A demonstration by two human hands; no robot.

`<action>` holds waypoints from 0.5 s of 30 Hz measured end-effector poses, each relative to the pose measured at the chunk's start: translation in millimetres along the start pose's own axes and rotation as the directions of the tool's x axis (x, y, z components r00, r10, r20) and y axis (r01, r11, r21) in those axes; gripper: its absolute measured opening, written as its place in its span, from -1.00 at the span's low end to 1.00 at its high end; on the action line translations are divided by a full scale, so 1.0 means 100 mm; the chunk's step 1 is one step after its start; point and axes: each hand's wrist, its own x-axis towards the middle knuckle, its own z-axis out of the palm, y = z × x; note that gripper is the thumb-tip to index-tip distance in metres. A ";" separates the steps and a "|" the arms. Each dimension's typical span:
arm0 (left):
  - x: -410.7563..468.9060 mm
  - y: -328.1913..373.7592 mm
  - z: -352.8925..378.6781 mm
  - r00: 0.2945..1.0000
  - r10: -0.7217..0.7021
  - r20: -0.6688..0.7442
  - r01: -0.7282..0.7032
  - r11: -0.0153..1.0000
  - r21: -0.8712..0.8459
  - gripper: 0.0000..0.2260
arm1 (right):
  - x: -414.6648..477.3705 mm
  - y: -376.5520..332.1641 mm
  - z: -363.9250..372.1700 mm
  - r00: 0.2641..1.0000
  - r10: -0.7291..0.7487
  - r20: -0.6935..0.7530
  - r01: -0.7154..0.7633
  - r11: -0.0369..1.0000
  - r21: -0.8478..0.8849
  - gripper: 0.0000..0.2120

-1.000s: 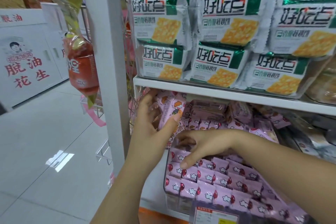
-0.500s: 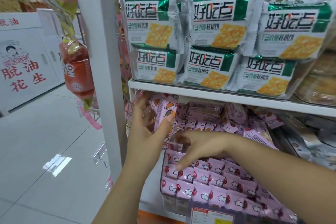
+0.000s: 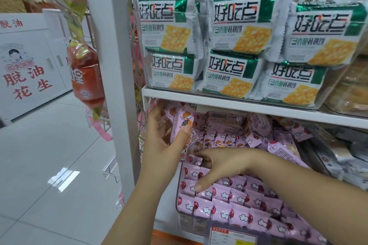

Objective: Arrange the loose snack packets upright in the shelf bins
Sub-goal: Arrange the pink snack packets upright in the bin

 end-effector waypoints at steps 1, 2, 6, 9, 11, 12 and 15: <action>0.00 0.00 0.00 1.000 -0.004 0.000 0.004 1.000 -0.004 -0.42 | -0.01 0.02 -0.01 1.000 -0.011 -0.025 0.012 1.000 0.012 -0.04; -0.01 0.01 -0.01 1.000 -0.009 -0.003 0.009 1.000 -0.005 -0.42 | -0.04 0.04 -0.03 0.998 -0.027 -0.055 0.029 0.999 0.030 -0.04; -0.03 0.03 0.00 1.000 -0.010 0.004 0.010 1.000 -0.008 -0.44 | -0.22 0.03 -0.13 0.974 -0.102 -0.203 0.135 0.978 0.158 -0.02; -0.04 0.06 0.01 0.998 -0.021 0.053 0.022 1.000 -0.013 -0.44 | -0.36 0.02 -0.20 0.918 -0.169 -0.359 0.271 0.927 0.258 -0.08; -0.07 0.08 0.02 0.993 -0.015 0.119 0.014 1.000 0.012 -0.43 | -0.42 0.03 -0.20 0.889 -0.174 -0.423 0.307 0.913 0.268 -0.06; -0.09 0.09 0.04 0.987 -0.016 0.157 0.011 0.999 0.030 -0.42 | -0.45 0.03 -0.19 0.878 -0.180 -0.443 0.326 0.903 0.281 -0.16; -0.14 0.10 0.10 0.965 -0.039 0.261 0.017 0.996 0.084 -0.43 | -0.54 -0.03 -0.11 0.850 -0.206 -0.485 0.401 0.850 0.342 -0.70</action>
